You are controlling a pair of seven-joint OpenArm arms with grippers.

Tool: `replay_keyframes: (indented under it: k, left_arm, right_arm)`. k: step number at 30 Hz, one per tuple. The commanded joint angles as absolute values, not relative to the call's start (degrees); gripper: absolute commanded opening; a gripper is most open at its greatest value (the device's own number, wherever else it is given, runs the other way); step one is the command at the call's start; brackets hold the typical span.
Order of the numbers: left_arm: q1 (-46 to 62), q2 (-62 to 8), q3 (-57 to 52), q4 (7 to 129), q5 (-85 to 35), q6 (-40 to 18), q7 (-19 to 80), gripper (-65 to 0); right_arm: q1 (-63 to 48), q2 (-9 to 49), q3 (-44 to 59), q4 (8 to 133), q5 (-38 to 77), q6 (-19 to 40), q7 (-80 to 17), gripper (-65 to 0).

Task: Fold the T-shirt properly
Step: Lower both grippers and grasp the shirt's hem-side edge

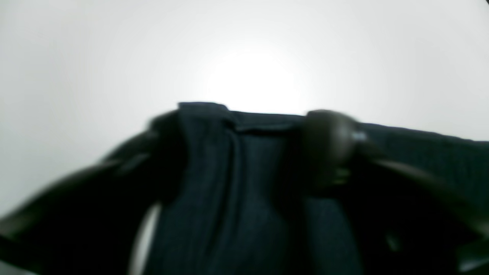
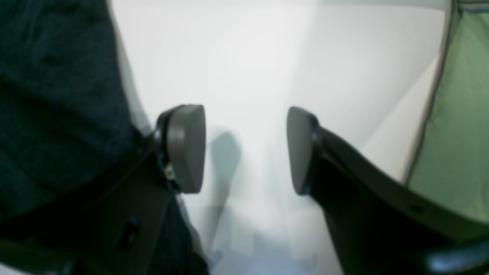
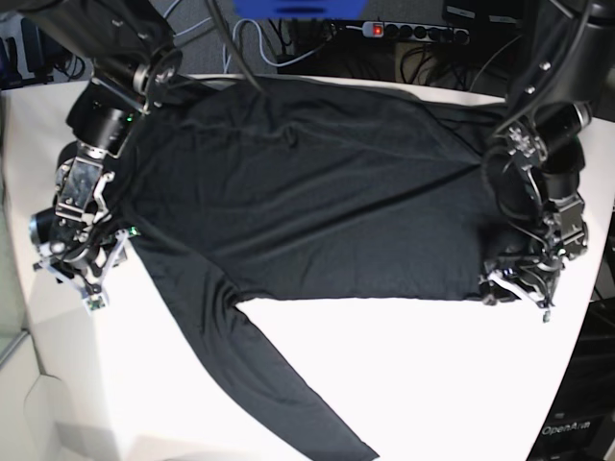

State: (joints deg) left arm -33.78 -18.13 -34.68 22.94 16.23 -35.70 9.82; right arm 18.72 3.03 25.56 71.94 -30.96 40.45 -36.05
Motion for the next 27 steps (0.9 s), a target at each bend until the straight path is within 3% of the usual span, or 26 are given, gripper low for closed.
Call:
replay_keyframes:
  k: [1, 4, 6, 9, 13, 16, 21, 27]
  left_arm:
    - [-35.30, -18.77, -34.59, 23.43, 15.87, -35.91, 9.63, -37.8]
    - [-35.30, -18.77, -34.51, 23.43, 15.87, -35.82, 9.98, -58.8]
    - [-35.30, -18.77, -34.51, 23.43, 16.22, -35.82, 9.98, -64.5]
    - [-35.03, -18.77, -34.42, 23.87, 16.22, -35.82, 9.98, -62.8]
    - [-35.03, -18.95, -34.42, 23.87, 16.31, -35.82, 10.07, -63.1]
    - [-34.95, -18.95, -34.51, 23.78, 16.31, -35.82, 10.07, -63.1]
    - [-33.54, -18.77, -34.24, 24.13, 16.31, -35.82, 10.07, -63.1]
    - [-33.45, -18.68, -34.24, 24.13, 16.31, -35.82, 10.07, -63.1]
  right_arm:
    - [20.18, 3.74, 25.45, 73.19, -30.64, 40.00, -35.21, -31.0]
    - [20.18, 3.74, 25.45, 73.19, -30.64, 40.00, -35.21, -31.5]
    - [20.18, 3.74, 25.45, 73.27, -30.64, 40.00, -35.21, -31.5]
    - [20.26, 3.65, 25.45, 73.27, -30.64, 40.00, -35.21, -31.9]
    - [20.62, 3.38, 25.27, 74.68, -30.46, 40.00, -35.47, -44.0]
    - [20.62, 1.71, 25.19, 76.44, -30.46, 40.00, -35.82, -47.7]
    - [22.02, -1.10, 25.27, 76.88, -30.37, 40.00, -35.91, -42.9]
    - [26.59, -4.53, 25.10, 76.70, -30.29, 40.00, -43.12, -30.6]
